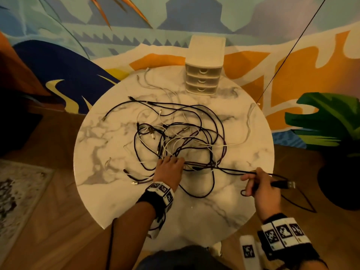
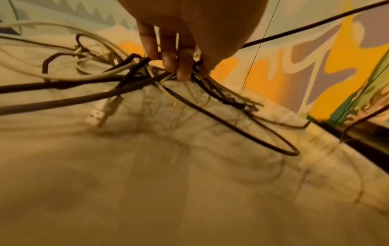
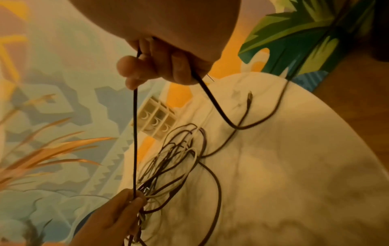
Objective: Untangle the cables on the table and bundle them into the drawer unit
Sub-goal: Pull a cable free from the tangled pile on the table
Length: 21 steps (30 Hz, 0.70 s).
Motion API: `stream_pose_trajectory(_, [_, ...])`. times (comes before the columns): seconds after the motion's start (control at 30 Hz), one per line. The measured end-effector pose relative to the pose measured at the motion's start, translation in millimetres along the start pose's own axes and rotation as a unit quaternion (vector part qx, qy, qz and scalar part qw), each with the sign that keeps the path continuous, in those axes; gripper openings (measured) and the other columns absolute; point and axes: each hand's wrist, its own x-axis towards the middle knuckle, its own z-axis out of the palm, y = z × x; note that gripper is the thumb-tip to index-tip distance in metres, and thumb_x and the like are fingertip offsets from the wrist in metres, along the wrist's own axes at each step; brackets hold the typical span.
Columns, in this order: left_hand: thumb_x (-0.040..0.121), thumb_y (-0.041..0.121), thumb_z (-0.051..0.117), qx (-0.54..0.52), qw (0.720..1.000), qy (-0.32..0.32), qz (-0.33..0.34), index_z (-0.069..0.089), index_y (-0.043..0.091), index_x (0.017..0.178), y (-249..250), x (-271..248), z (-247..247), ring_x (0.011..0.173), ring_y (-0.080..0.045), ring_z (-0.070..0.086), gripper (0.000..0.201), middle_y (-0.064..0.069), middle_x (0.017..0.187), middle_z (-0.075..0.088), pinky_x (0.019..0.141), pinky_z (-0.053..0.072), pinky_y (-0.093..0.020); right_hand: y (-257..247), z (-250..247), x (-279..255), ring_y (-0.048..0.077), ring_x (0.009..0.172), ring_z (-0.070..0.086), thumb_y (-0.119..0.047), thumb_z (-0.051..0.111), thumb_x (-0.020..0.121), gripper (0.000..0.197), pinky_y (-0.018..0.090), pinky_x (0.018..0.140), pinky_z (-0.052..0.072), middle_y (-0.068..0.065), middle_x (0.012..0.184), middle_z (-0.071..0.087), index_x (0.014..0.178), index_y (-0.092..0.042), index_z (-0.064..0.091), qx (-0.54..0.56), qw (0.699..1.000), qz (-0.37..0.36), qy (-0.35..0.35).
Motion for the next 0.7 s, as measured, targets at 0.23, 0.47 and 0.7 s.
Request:
stream_pose_trajectory(0.23, [0.096, 0.027, 0.036, 0.000, 0.998, -0.061, -0.033, 0.033, 0.027, 0.137, -7.8, 1.8, 10.0, 0.127, -0.027, 0.037, 0.041, -0.001, 0.137, 0.046, 0.101, 0.029, -0.042, 10.8, -4.2, 4.3, 0.016, 0.038, 0.043, -0.024, 0.032, 0.103, 0.058, 0.026, 0.046, 0.040, 0.009, 0.045, 0.054, 0.053, -0.008, 0.057, 0.005, 1.000, 0.019, 0.017])
stream_pose_trajectory(0.47, [0.090, 0.027, 0.036, -0.115, 0.984, -0.040, 0.127, 0.051, 0.020, 0.130, -25.5, -22.6, 13.3, 0.111, -0.028, 0.055, 0.044, -0.006, 0.125, 0.057, 0.092, 0.046, -0.039, 48.7, -34.5, 18.7, 0.007, 0.029, 0.034, -0.033, 0.033, 0.100, 0.051, 0.021, 0.037, 0.027, 0.005, 0.048, 0.055, 0.073, 0.000, 0.061, -0.046, 0.983, 0.167, 0.067])
stream_pose_trajectory(0.7, [0.094, 0.015, 0.044, -0.213, 0.973, 0.057, -0.065, 0.061, 0.014, 0.111, -60.6, 32.2, -20.8, 0.100, -0.029, 0.056, 0.024, -0.008, 0.115, 0.053, 0.082, 0.044, -0.031, 20.9, -4.5, 40.7, 0.005, 0.032, 0.032, -0.035, 0.035, 0.098, 0.038, 0.011, 0.033, 0.019, -0.005, 0.043, 0.045, 0.070, -0.015, 0.049, 0.196, 0.951, 0.236, 0.047])
